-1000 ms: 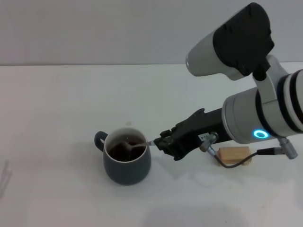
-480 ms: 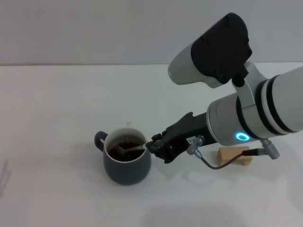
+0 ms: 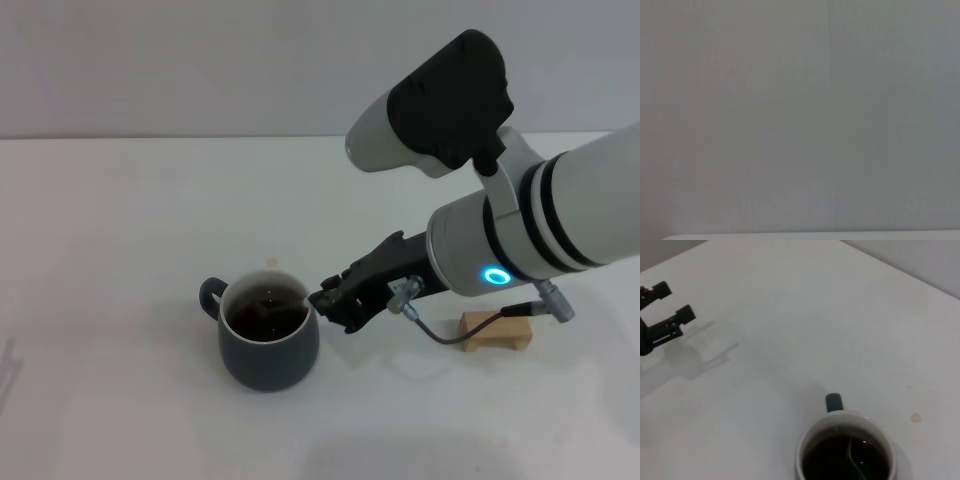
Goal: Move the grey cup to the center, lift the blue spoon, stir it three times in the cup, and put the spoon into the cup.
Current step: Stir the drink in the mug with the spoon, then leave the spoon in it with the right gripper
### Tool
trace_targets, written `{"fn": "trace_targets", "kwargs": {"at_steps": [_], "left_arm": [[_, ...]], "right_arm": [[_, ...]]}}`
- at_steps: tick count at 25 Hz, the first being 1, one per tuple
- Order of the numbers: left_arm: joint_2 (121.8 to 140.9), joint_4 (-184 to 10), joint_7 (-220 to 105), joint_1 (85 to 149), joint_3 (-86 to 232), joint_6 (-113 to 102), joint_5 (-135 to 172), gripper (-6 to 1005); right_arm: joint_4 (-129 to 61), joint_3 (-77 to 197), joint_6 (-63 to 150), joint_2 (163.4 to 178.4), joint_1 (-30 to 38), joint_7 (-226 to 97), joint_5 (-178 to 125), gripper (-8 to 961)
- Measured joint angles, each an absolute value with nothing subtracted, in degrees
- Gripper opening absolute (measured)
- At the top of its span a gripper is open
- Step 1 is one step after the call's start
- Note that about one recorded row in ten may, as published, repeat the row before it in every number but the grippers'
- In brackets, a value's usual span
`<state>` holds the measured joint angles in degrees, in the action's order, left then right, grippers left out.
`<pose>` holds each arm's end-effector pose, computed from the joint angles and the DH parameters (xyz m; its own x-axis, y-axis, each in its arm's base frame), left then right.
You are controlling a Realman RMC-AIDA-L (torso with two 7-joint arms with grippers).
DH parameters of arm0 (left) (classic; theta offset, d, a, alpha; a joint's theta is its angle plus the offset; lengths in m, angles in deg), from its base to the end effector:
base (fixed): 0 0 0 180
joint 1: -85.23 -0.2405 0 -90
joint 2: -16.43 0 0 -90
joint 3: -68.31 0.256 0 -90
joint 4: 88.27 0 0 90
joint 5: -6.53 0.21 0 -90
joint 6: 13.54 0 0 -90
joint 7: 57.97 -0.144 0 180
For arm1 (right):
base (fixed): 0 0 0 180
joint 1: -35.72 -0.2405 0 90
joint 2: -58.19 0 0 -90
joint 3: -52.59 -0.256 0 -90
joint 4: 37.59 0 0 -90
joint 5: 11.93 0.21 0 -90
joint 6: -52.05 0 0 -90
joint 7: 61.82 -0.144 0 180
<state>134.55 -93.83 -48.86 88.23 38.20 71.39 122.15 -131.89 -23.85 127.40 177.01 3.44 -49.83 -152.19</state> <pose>-0.4040 0.1751 0.0119 0.7385 -0.0116 0.6741 0.6739 0.0463 -0.7374 0.0749 0.3144 -0.0535 0.8568 -0.5156 0.0007 -0.4837 -0.8043 -0.3451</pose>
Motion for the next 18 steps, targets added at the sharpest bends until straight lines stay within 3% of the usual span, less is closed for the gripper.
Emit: {"fn": "trace_targets", "kwargs": {"at_steps": [18], "left_arm": [[134.59, -93.89, -49.03, 88.72, 38.51, 71.19, 122.36, 859]], "right_arm": [[-139.37, -22.66, 131.8, 177.28, 7.97, -51.23, -152.21, 134]]}}
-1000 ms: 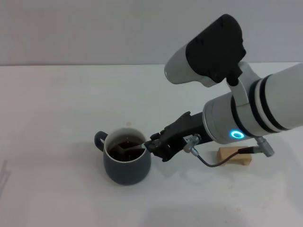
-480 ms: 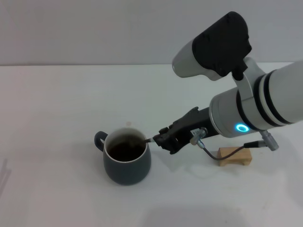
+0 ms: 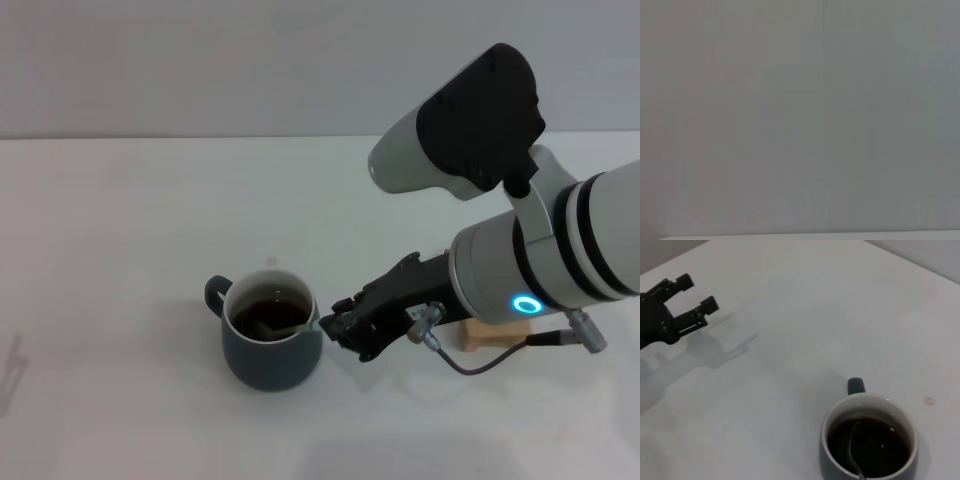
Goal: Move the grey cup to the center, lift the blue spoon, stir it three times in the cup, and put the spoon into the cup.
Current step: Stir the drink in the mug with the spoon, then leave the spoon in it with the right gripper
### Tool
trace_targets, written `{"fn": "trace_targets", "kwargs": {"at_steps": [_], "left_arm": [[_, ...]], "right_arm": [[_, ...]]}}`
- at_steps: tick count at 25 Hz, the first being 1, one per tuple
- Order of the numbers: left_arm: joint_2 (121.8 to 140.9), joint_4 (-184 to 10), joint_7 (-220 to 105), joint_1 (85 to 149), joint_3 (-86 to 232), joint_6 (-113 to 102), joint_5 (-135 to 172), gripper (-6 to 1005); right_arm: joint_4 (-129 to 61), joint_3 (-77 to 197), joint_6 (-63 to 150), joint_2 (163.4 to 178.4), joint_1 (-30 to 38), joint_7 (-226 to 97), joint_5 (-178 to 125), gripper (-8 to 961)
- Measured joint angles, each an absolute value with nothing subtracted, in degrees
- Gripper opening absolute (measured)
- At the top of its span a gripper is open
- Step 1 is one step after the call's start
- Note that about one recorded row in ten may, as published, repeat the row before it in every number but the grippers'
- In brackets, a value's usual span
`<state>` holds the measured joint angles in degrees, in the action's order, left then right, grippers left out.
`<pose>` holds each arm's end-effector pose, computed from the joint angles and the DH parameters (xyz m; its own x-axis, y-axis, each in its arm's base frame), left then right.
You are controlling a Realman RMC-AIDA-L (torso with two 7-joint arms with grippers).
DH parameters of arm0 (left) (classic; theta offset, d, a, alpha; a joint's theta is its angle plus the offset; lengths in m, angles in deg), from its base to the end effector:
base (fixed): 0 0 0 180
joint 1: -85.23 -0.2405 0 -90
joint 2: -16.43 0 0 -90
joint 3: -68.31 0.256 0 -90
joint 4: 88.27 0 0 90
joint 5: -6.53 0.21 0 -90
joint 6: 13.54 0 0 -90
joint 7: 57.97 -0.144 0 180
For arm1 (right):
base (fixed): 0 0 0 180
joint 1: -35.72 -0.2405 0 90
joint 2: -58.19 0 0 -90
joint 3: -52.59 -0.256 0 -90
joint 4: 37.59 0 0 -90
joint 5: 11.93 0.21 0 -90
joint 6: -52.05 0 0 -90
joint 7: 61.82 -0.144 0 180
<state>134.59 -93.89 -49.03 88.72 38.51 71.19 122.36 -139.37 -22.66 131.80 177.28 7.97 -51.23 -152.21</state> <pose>-0.4019 0.1786 0.0100 0.7396 -0.0129 0.6729 0.6729 0.0321 -0.7390 0.0748 0.2896 -0.0452 0.8536 -0.5209 0.0083 -0.4911 -0.8099 -0.3208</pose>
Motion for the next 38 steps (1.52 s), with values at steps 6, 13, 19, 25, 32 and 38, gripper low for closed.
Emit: {"fn": "trace_targets", "kwargs": {"at_steps": [6, 13, 19, 25, 32, 38], "left_arm": [[134.64, -94.08, -49.02, 88.62, 38.6, 71.31, 122.54, 859], [134.64, -94.16, -49.0, 88.51, 38.69, 71.43, 122.55, 859], [134.65, -94.16, -49.0, 88.5, 38.69, 71.47, 122.55, 859], [134.65, -94.1, -48.97, 89.19, 38.7, 71.11, 122.55, 859], [134.65, -94.17, -48.97, 89.42, 38.7, 70.95, 122.55, 859], [134.65, -94.16, -48.99, 89.45, 38.7, 70.93, 122.55, 859]], "right_arm": [[-137.52, -21.65, 128.82, 177.36, 6.81, -51.02, -152.18, 134], [-131.71, -21.74, 125.09, 177.13, 3.1, -49.79, -152.21, 133], [-131.15, -23.0, 125.28, 177.05, 2.87, -48.9, -152.63, 133], [-130.4, -24.68, 126.62, 176.96, 4.01, -48.28, -152.68, 133], [-131.5, -24.63, 130.32, 177.11, 4.6, -48.47, -152.51, 133], [-134.8, -23.91, 131.61, 177.34, 5.43, -48.89, -152.11, 140]]}}
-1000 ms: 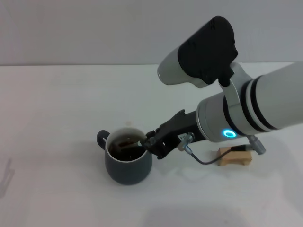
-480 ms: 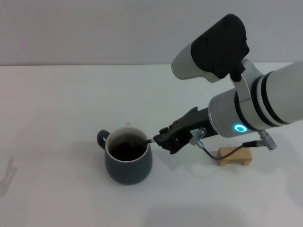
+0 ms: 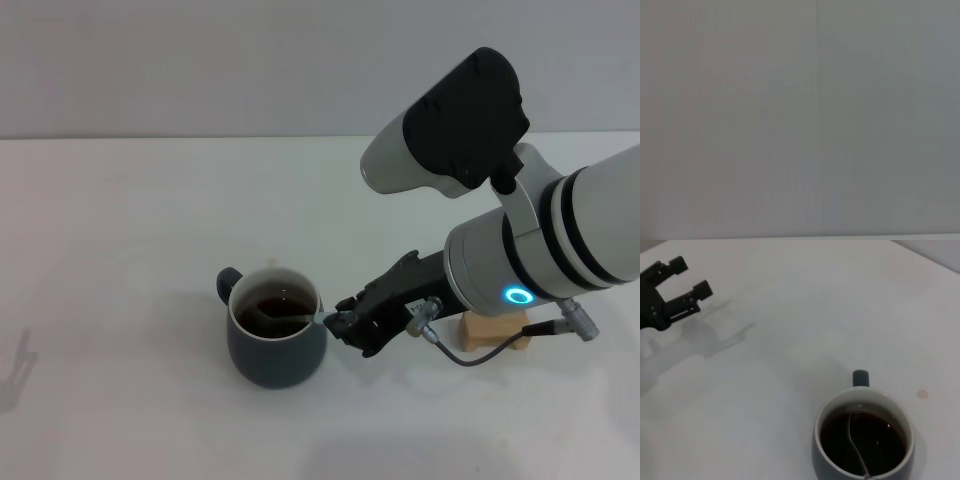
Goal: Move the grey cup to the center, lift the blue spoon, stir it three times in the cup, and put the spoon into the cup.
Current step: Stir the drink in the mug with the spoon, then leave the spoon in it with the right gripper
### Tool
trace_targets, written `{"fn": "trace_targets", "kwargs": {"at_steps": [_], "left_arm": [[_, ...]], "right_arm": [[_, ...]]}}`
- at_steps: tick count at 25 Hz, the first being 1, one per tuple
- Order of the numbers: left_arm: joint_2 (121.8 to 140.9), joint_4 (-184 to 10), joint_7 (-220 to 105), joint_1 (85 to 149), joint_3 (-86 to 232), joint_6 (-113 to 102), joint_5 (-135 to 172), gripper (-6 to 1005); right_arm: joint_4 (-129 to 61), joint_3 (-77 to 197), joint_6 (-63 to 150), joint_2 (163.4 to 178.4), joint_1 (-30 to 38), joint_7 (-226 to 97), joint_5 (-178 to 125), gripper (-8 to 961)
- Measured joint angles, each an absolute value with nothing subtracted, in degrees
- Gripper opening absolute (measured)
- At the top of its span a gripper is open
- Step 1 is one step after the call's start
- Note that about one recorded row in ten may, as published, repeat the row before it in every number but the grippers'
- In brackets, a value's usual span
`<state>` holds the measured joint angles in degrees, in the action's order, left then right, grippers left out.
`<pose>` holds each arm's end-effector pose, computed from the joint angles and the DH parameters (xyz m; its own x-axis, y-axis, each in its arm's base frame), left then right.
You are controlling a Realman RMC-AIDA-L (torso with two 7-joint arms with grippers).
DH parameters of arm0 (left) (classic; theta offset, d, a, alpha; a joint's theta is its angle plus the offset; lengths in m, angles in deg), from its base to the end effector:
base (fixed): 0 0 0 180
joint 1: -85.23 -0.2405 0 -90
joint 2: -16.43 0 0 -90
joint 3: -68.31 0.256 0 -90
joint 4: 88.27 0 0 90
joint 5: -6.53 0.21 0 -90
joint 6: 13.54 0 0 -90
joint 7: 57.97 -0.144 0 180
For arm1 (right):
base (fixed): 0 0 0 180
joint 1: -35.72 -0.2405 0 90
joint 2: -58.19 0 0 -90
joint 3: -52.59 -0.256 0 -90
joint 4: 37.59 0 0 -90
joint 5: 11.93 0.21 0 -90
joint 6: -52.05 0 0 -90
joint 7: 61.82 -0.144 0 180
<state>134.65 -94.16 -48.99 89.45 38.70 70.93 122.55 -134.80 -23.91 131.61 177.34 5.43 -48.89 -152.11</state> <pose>-0.3986 0.1841 0.0078 0.7357 -0.0186 0.6771 0.6773 0.0169 -0.7355 0.0798 0.3012 -0.0499 0.8557 -0.5157 0.0432 -0.4761 -0.8172 -0.3250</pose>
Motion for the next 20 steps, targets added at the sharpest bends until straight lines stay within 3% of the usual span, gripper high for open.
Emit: {"fn": "trace_targets", "kwargs": {"at_steps": [20], "left_arm": [[134.64, -94.16, -49.01, 88.75, 38.78, 71.45, 122.64, 859]], "right_arm": [[-130.17, -23.3, 126.59, 177.12, 3.05, -47.35, -151.62, 187]]}}
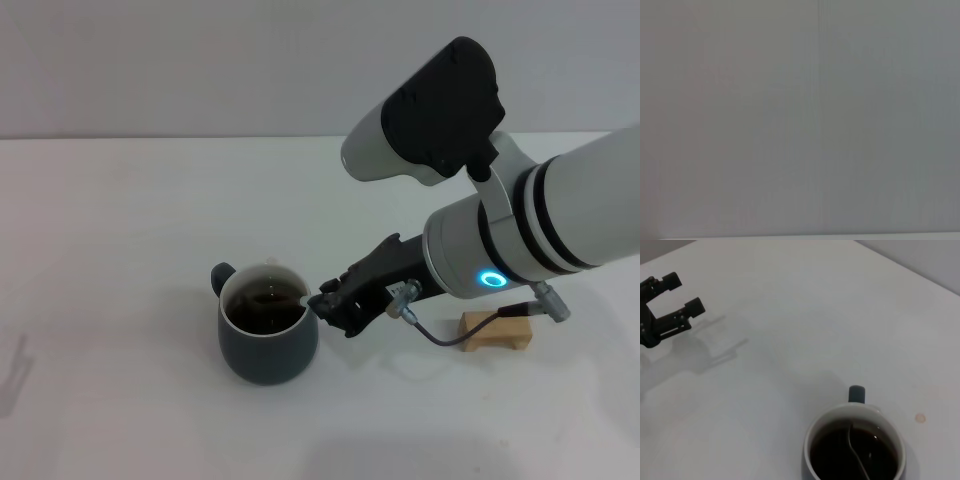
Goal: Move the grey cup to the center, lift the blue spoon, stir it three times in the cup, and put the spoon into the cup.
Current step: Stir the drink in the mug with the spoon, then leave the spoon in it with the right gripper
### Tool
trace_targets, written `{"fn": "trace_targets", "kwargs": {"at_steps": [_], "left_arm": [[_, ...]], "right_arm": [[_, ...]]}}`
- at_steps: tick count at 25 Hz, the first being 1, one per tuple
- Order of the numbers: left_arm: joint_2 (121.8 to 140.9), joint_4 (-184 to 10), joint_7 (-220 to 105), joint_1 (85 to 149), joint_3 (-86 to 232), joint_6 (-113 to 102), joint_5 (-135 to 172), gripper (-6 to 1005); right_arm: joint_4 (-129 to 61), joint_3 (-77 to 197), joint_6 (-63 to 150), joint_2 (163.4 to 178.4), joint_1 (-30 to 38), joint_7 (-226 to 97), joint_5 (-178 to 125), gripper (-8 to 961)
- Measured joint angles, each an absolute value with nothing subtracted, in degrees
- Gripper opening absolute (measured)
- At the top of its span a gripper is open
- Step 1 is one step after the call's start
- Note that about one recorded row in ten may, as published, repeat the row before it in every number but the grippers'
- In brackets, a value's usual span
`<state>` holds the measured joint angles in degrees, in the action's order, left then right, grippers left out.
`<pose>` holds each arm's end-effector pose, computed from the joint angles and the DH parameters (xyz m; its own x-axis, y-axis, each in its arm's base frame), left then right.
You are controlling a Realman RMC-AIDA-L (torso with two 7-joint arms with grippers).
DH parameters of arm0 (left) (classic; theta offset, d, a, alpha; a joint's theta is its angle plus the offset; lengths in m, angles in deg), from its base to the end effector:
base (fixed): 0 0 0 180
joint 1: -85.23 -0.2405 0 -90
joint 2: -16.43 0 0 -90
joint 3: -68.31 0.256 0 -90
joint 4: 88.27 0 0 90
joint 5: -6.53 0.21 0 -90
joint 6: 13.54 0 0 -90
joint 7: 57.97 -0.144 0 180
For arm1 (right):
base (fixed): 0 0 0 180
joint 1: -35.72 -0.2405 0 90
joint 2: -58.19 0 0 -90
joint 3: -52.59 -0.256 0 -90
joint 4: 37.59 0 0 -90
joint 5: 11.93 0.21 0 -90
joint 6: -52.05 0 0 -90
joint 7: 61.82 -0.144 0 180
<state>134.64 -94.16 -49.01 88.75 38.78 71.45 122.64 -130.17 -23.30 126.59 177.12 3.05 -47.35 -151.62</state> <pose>-0.3995 0.1792 0.0082 0.7364 -0.0179 0.6763 0.6765 0.0208 -0.7361 0.0771 0.3148 -0.0592 0.8716 -0.4898 0.0219 -0.4555 -0.8254 -0.3335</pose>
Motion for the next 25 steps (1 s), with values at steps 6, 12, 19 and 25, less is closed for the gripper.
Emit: {"fn": "trace_targets", "kwargs": {"at_steps": [6, 12, 19, 25], "left_arm": [[134.65, -94.16, -49.01, 88.79, 38.79, 71.41, 122.64, 859], [134.65, -94.11, -49.01, 89.2, 38.78, 71.12, 122.64, 859], [134.64, -94.16, -49.0, 89.34, 38.78, 71.04, 122.63, 859], [134.64, -94.16, -49.0, 89.37, 38.78, 71.04, 122.63, 859]], "right_arm": [[-131.61, -23.79, 129.07, 177.05, 4.33, -47.51, -151.69, 201], [-134.92, -23.85, 130.83, 177.21, 6.15, -48.1, -151.68, 215], [-134.63, -23.03, 129.51, 177.34, 5.68, -48.11, -151.34, 232], [-130.49, -22.23, 126.38, 177.37, 3.51, -47.65, -150.63, 246]]}}
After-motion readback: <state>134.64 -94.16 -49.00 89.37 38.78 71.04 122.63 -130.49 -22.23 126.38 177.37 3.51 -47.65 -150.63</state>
